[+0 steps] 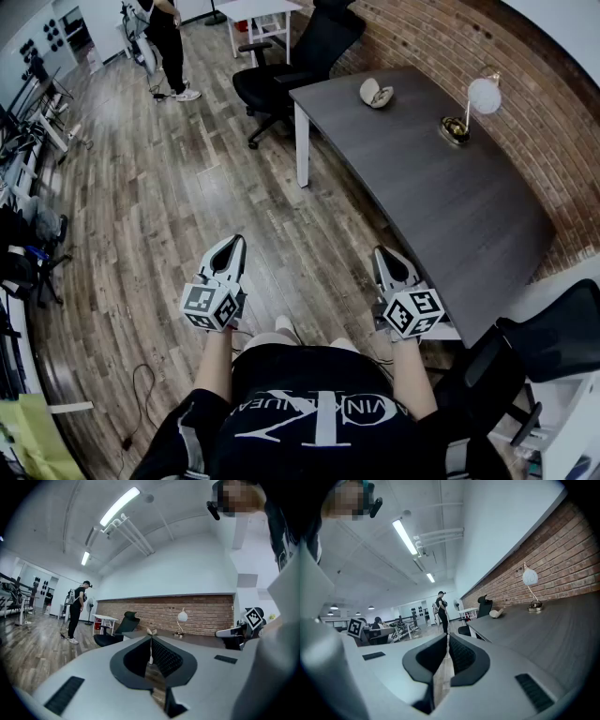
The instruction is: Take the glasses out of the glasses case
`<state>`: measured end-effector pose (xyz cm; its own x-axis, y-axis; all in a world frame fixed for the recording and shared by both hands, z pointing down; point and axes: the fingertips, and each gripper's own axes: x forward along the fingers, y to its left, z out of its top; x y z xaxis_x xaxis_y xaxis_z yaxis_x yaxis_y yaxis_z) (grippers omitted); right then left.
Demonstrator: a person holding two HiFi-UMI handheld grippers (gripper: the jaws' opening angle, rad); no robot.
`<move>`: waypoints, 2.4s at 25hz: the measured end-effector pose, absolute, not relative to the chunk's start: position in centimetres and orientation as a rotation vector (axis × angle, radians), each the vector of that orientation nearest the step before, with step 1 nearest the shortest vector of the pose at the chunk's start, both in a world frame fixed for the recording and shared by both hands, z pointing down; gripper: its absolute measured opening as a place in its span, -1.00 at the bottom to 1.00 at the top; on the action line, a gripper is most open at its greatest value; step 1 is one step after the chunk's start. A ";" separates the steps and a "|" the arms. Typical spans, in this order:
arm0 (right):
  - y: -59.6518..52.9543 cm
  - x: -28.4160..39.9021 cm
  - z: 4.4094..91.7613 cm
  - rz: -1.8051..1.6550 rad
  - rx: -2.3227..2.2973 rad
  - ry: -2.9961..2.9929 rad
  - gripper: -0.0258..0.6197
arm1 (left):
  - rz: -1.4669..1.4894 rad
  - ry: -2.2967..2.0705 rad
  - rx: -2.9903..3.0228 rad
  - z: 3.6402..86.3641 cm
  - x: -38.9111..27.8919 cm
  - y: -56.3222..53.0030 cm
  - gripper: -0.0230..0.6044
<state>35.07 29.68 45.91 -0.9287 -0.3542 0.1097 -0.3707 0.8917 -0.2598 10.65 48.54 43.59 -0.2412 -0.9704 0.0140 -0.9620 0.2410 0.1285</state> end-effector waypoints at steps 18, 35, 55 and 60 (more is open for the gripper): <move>27.8 35.3 44.9 0.369 0.639 -3.014 -0.81 | -0.123 -2.446 1.882 42.6 10.7 46.8 -0.86; 20.4 30.9 47.7 0.470 0.741 -2.946 -0.79 | -0.133 -2.379 1.882 44.9 4.8 39.4 -0.86; 9.7 19.5 48.7 0.645 0.981 -2.822 -0.41 | -0.104 -2.164 1.976 46.6 -9.0 25.1 -0.86; 8.3 16.8 49.5 0.672 1.017 -2.803 -0.41 | -0.096 -2.135 1.988 47.4 -11.8 23.2 -0.86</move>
